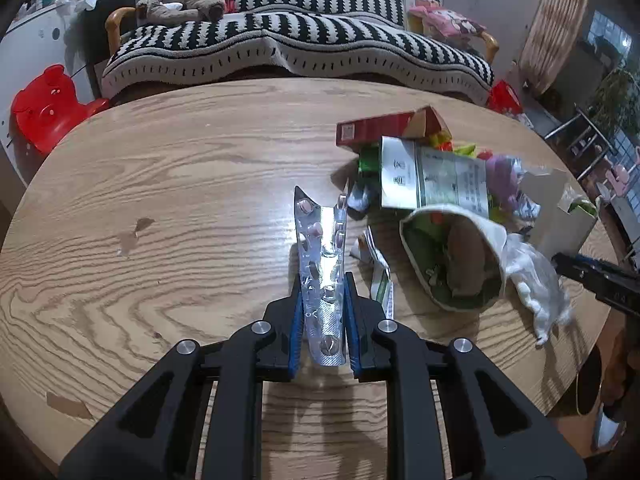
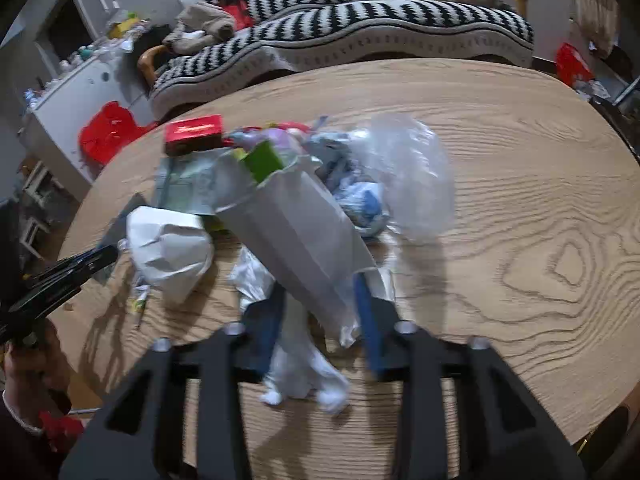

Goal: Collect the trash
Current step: 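Lift both held items and carry them toward the black trash bin, then open both tools over the black bin to drop the items, then return both tools to the table above the remaining trash, then grasp the white tissue with the right tool while the left tool grasps the wrapper strip, then carry both items to the black bin and open both tools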

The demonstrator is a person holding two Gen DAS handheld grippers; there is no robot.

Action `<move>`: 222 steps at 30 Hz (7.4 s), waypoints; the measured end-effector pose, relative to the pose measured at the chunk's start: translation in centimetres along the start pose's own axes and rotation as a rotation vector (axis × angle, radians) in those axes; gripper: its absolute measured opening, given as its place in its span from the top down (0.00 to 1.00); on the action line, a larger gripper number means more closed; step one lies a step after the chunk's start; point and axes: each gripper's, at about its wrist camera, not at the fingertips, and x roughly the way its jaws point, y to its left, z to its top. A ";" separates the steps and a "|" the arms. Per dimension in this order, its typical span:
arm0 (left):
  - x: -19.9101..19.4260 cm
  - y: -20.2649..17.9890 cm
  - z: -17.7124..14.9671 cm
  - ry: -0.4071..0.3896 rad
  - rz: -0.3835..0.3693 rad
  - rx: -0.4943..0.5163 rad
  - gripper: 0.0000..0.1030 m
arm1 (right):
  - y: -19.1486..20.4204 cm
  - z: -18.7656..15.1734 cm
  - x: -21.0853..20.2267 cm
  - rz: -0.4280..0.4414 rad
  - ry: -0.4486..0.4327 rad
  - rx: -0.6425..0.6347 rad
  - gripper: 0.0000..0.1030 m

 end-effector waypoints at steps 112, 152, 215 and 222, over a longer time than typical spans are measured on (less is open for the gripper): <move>-4.3 -2.5 -2.6 -0.053 -0.010 0.095 0.11 | 3.6 -2.4 -6.5 -0.086 -0.106 -0.077 0.28; 2.8 -3.5 -1.3 0.024 0.026 0.075 0.82 | 4.8 -1.5 3.0 -0.113 0.052 -0.170 0.71; 6.8 -66.8 -23.8 0.337 -0.721 0.696 0.78 | -45.3 -32.3 -28.1 -0.463 -0.029 0.815 0.77; 6.6 -66.7 -23.4 0.318 -0.729 0.671 0.29 | -44.7 -31.4 -28.0 -0.495 -0.034 0.802 0.39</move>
